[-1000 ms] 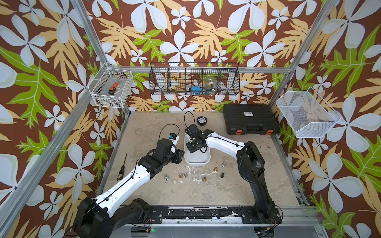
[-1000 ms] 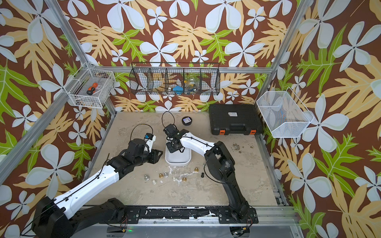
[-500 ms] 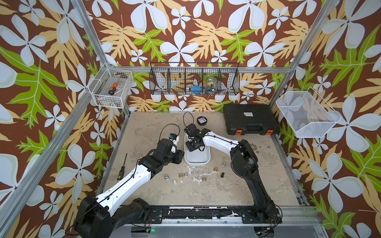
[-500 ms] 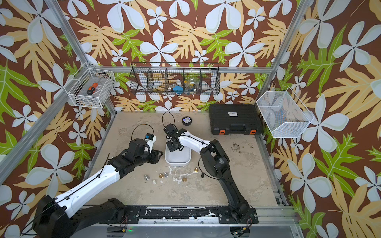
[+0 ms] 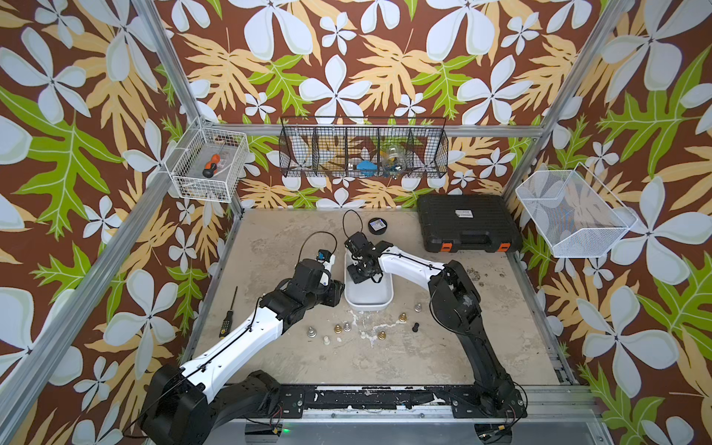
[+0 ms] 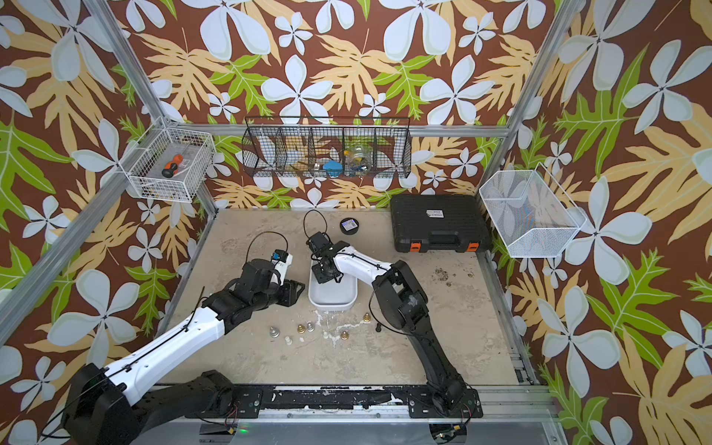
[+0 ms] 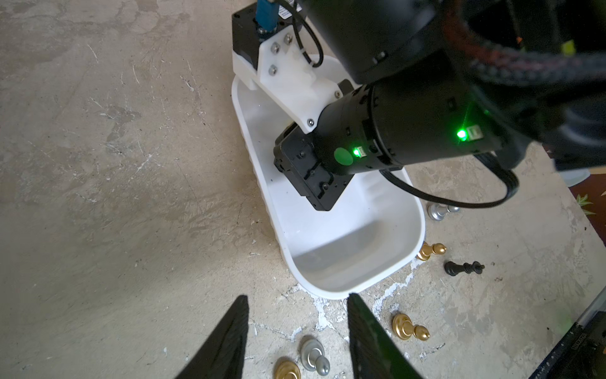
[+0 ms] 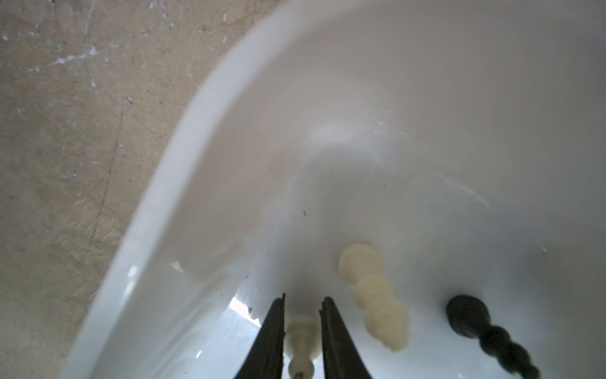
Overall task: Put the chess pieces into the storage box
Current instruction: Place the chess piece in the storage box.
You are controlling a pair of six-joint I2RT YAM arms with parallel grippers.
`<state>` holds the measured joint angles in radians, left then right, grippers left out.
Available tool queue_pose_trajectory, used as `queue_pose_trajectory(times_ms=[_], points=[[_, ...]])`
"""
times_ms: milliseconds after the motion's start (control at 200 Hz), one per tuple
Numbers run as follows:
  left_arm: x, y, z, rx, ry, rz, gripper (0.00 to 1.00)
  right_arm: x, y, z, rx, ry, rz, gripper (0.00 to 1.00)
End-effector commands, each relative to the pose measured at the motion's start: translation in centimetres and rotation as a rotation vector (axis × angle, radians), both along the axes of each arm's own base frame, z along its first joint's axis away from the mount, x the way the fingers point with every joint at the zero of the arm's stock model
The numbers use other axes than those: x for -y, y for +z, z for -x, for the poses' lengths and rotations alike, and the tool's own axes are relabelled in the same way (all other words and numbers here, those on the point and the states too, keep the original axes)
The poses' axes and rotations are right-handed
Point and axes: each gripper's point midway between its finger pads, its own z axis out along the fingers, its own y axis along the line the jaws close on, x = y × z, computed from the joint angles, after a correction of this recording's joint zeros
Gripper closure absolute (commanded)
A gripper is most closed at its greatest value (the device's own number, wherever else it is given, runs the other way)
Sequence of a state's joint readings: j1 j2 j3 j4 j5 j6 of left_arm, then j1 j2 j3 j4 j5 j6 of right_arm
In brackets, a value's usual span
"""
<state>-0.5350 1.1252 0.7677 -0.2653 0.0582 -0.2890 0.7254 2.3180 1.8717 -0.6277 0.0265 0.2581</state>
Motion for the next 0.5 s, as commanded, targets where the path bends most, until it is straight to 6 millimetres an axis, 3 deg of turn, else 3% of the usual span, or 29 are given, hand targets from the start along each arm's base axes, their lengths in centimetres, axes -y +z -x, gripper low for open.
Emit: queue_pose_trajectory(times_ms=[0,190,330,495], points=[[0.1,0.2,-0.1,0.005,-0.005,0.000,0.49,0.0,1.0,-0.3,0.020,-0.009,-0.008,0.73],[0.2,0.1,-0.1,0.002,-0.008,0.000,0.49,-0.6,3.9,-0.9,0.057,-0.007,-0.041,0.63],[0.0,0.2,-0.2,0.005,0.003,-0.002,0.48,-0.6,7.1,-0.6,0.090,0.000,-0.082,0.59],[0.5,1.0,-0.1,0.030,-0.026,0.028,0.47,1.4,11.2,0.6,0.147,-0.034,-0.150,0.58]])
